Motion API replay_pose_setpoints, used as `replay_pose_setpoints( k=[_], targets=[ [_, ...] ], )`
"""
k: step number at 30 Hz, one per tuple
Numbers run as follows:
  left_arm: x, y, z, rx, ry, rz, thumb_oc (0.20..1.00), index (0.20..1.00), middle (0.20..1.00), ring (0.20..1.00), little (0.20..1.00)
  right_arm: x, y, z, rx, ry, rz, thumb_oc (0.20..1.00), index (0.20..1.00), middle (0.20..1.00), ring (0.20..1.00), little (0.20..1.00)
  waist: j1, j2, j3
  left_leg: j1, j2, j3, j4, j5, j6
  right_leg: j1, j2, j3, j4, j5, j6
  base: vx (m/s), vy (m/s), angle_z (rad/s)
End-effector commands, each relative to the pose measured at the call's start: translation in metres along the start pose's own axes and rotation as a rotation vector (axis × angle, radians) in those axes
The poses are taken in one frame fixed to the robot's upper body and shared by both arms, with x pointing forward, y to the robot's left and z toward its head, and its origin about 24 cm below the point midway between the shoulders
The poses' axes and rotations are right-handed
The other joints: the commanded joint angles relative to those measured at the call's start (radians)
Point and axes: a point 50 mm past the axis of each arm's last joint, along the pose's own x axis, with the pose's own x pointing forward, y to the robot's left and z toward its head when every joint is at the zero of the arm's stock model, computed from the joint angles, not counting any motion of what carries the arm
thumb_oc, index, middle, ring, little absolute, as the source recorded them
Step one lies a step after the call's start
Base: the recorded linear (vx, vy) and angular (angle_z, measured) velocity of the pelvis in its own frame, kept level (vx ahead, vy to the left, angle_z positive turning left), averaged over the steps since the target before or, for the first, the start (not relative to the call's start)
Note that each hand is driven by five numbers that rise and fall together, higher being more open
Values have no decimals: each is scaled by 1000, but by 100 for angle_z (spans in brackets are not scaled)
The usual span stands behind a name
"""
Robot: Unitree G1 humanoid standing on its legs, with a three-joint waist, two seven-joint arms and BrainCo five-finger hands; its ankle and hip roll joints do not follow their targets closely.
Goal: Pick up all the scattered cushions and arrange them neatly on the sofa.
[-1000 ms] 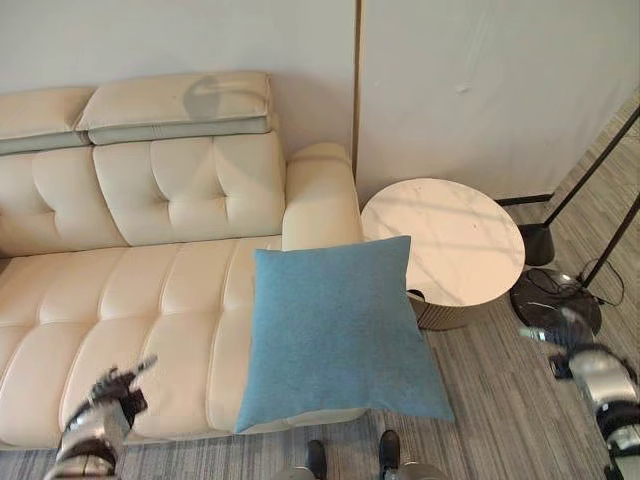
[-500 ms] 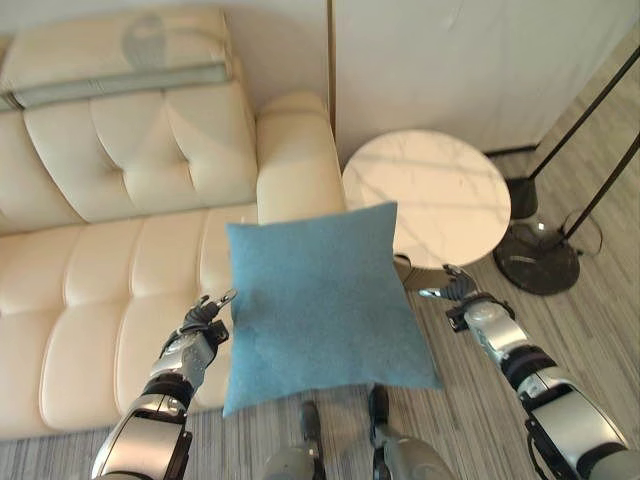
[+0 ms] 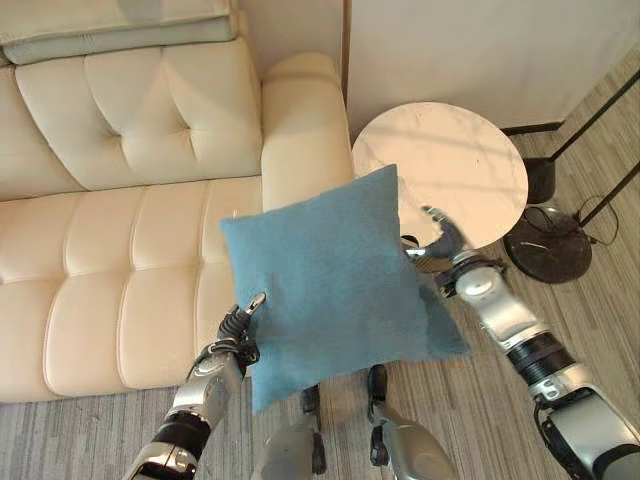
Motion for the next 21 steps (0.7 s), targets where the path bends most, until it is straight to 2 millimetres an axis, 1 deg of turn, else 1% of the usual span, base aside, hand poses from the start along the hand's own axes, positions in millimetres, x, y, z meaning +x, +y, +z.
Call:
replay_pose_setpoints(
  k=[1, 2, 4, 5, 6, 7, 8, 9, 10, 11, 12, 13, 14, 15, 16, 17, 18, 19, 20, 21],
  targets=[
    [5, -12, 1, 31, -8, -38, 1000, 1000, 1000, 1000, 1000, -9, 23, -12, 16, 35, 41, 1000, 1000, 1000, 1000, 1000, -16, -40, -69, 28, 0, -24, -7, -89, -13, 61, -49, 26, -4, -166, 65, 11, 23, -8],
    [4, -12, -5, 28, 10, -36, 1000, 1000, 1000, 1000, 1000, -13, 29, -21, 36, 64, 54, 1000, 1000, 1000, 1000, 1000, -15, -40, -73, 31, -1, -22, -7, -91, -11, 63, -50, 27, -4, -167, 66, -4, 19, -8],
    [2, -13, -9, 29, 22, -39, 1000, 1000, 1000, 1000, 1000, -21, 40, -33, 63, 111, 82, 1000, 1000, 1000, 1000, 1000, -12, -40, -77, 34, -2, -20, -7, -92, -10, 66, -51, 26, -4, -168, 68, -14, 17, -6],
    [2, -14, -12, 29, 29, -43, 1000, 1000, 1000, 1000, 1000, -24, 45, -36, 73, 124, 99, 1000, 1000, 1000, 1000, 1000, -10, -39, -78, 37, -4, -20, -7, -93, -9, 69, -52, 26, -4, -168, 68, -12, 11, -5],
    [2, -14, -12, 29, 29, -43, 1000, 1000, 1000, 1000, 1000, -24, 46, -37, 73, 124, 99, 1000, 1000, 1000, 1000, 1000, -10, -39, -78, 37, -4, -20, -7, -93, -9, 69, -52, 26, -4, -168, 68, -11, 21, -4],
    [0, -18, -18, 30, 44, -54, 1000, 1000, 1000, 1000, 1000, -33, 62, -49, 117, 180, 138, 1000, 1000, 1000, 1000, 1000, -7, -35, -79, 40, -7, -23, -7, -93, -8, 73, -55, 24, -4, -169, 69, 0, 0, 0],
    [-1, -18, -18, 30, 44, -53, 1000, 1000, 1000, 1000, 1000, -33, 62, -49, 117, 181, 138, 1000, 1000, 1000, 1000, 1000, -7, -35, -79, 40, -7, -23, -7, -93, -8, 73, -55, 23, -4, -170, 69, 0, 0, 0],
    [-1, -22, -22, 31, 56, -55, 1000, 1000, 1000, 1000, 1000, -40, 79, -53, 169, 214, 182, 1000, 1000, 1000, 1000, 1000, -3, -30, -76, 40, -10, -26, -7, -93, -6, 75, -58, 18, -4, -169, 69, 0, 0, 0],
    [-1, -25, -23, 28, 58, -60, 1000, 1000, 1000, 1000, 1000, -45, 88, -56, 196, 236, 204, 1000, 1000, 1000, 1000, 1000, -2, -27, -74, 39, -12, -30, -7, -92, -6, 77, -59, 16, -4, -169, 69, 0, 0, 0],
    [-1, -25, -23, 28, 58, -60, 1000, 1000, 1000, 1000, 1000, -45, 88, -56, 196, 236, 204, 1000, 1000, 1000, 1000, 1000, -2, -27, -74, 39, -12, -30, -7, -92, -6, 77, -60, 15, -4, -169, 69, -42, 19, 5],
    [-2, -32, -22, 37, 48, -73, 1000, 1000, 1000, 1000, 1000, -50, 104, -57, 262, 265, 240, 1000, 1000, 1000, 1000, 1000, 5, -22, -67, 35, -15, -36, -7, -89, -4, 74, -62, 11, -4, -168, 69, -30, 10, 5],
    [-2, -31, -22, 37, 48, -73, 1000, 1000, 1000, 1000, 1000, -50, 104, -57, 262, 265, 240, 1000, 1000, 1000, 1000, 1000, 4, -22, -67, 35, -15, -36, -7, -89, -4, 74, -62, 10, -4, -168, 69, -70, 28, 16],
    [-3, -41, -18, 49, 23, -88, 1000, 1000, 1000, 1000, 1000, -58, 122, -54, 394, 300, 266, 1000, 1000, 1000, 1000, 1000, 12, -16, -56, 31, -19, -42, -7, -85, -3, 73, -65, 2, -4, -165, 70, -55, 24, 22],
    [-4, -43, -15, 59, 3, -88, 1000, 1000, 1000, 1000, 1000, -59, 129, -51, 450, 307, 275, 1000, 1000, 1000, 1000, 1000, 16, -14, -52, 29, -20, -44, -7, -83, -2, 73, -66, -1, -4, -164, 71, -55, 24, 22],
    [-4, -43, -15, 59, 3, -88, 1000, 1000, 1000, 1000, 1000, -59, 129, -51, 450, 307, 275, 1000, 1000, 1000, 1000, 1000, 16, -14, -52, 29, -20, -45, -7, -83, -2, 73, -66, -1, -4, -164, 71, -43, 12, 12],
    [-6, -51, -5, 74, -56, -102, 1000, 1000, 1000, 1000, 1000, -63, 141, -43, 586, 320, 284, 1000, 1000, 1000, 1000, 1000, 23, -11, -40, 26, -23, -51, -7, -82, -1, 73, -68, -5, -4, -161, 71, -88, 7, 6],
    [-11, -62, 11, 81, -143, -128, 834, 834, 834, 834, 834, -65, 149, -26, 730, 292, 312, 1000, 1000, 1000, 1000, 1000, 36, -7, -24, 9, -27, -58, -7, -75, -1, 60, -69, -14, -4, -155, 72, -101, 13, 10],
    [-15, -67, 16, 89, -177, -145, 564, 564, 564, 564, 564, -69, 156, -20, 797, 289, 337, 1000, 1000, 1000, 1000, 1000, 40, -5, -17, 3, -27, -61, -7, -71, -3, 58, -70, -19, -4, -155, 72, -86, 4, 14],
    [-18, -71, 20, 112, -214, -152, 410, 410, 410, 410, 410, -73, 163, -15, 888, 301, 348, 1000, 1000, 1000, 1000, 1000, 47, -5, -11, -2, -27, -65, -7, -68, -4, 56, -70, -23, -4, -155, 72, -35, 0, 29],
    [-20, -74, 25, 112, -241, -146, 200, 200, 200, 200, 200, -74, 167, -9, 958, 308, 355, 1000, 1000, 1000, 1000, 1000, 53, -6, -6, -6, -27, -66, -7, -65, -6, 54, -71, -27, -4, -154, 73, -21, -6, 28]
  ],
)
